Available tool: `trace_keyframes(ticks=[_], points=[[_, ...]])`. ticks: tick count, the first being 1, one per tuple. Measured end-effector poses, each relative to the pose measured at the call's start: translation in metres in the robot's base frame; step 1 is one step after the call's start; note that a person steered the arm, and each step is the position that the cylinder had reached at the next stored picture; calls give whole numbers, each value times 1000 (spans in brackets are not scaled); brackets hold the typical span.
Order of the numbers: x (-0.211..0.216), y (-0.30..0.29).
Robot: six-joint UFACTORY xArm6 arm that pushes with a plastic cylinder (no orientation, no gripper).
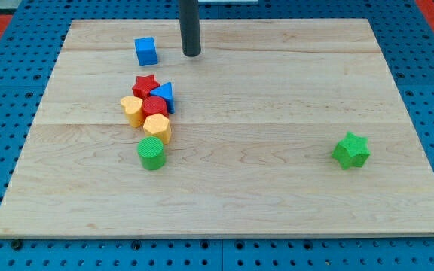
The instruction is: Place your arm parallel to the red star
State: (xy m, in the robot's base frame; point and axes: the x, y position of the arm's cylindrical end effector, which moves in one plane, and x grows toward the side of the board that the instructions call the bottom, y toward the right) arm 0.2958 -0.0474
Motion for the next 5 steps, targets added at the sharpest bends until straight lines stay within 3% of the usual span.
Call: trace_keyframes(ticks=[4, 5], points=[[6, 1], [27, 79]])
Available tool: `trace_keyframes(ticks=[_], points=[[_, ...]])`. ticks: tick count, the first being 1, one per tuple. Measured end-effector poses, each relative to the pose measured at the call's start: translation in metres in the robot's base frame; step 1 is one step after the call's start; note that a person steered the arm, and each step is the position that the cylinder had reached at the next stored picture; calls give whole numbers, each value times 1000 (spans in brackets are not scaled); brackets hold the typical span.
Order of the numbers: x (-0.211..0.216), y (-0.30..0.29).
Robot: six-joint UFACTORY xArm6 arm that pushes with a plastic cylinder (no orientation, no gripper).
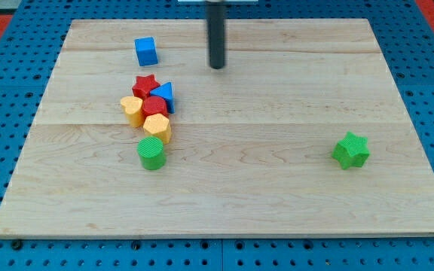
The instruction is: Place your arm parallel to the red star
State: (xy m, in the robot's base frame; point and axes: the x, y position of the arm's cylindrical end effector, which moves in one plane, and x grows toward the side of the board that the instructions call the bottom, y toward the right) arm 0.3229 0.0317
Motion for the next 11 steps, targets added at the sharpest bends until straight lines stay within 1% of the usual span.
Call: trace_keyframes(ticks=[1, 2, 3, 5, 9, 10, 11], points=[[59, 73], [69, 119], [46, 95], [40, 78], [41, 78], [31, 70], [99, 43]])
